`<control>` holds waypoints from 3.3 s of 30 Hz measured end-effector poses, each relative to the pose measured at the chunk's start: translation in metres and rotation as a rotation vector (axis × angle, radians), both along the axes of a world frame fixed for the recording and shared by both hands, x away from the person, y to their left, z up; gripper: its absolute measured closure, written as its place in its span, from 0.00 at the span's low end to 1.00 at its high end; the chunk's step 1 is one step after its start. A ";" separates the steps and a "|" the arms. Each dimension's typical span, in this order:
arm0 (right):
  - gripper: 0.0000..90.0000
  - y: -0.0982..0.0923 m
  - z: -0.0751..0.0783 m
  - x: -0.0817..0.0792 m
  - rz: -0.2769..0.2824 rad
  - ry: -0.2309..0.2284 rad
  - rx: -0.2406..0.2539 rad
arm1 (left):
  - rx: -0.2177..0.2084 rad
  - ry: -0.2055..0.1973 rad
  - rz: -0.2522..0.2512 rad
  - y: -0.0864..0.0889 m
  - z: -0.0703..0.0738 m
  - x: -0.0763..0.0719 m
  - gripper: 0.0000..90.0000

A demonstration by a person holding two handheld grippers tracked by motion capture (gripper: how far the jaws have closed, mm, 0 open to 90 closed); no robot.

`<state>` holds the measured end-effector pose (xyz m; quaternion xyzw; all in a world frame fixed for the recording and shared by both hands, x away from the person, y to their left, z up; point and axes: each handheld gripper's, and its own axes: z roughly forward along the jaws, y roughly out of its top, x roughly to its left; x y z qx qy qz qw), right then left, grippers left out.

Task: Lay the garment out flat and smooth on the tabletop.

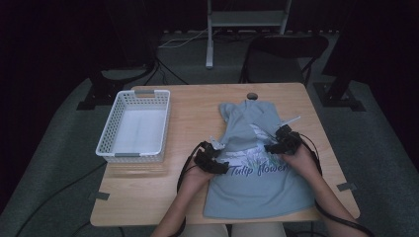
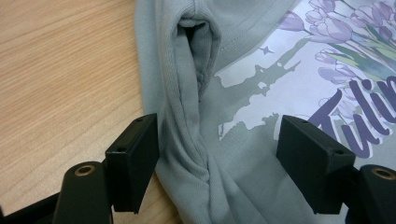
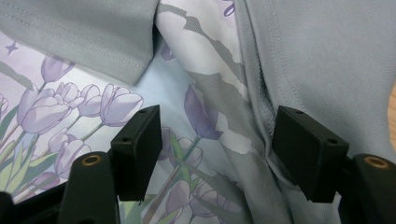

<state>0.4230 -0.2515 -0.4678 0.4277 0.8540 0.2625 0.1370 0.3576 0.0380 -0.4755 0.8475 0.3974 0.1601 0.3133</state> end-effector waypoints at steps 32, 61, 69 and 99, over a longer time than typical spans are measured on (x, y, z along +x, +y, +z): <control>0.36 0.025 0.047 0.072 -0.094 0.065 0.148 | -0.167 -0.105 0.030 0.029 0.008 -0.043 0.14; 0.93 0.021 0.031 0.097 -0.178 0.119 0.000 | -0.155 -0.097 0.021 0.026 0.004 -0.052 0.14; 0.94 -0.011 0.043 0.091 -0.232 0.095 0.038 | -0.159 -0.096 0.017 0.023 0.005 -0.052 0.14; 0.93 -0.108 0.044 0.093 -0.482 0.075 0.081 | -0.150 -0.113 -0.006 0.023 0.005 -0.056 0.14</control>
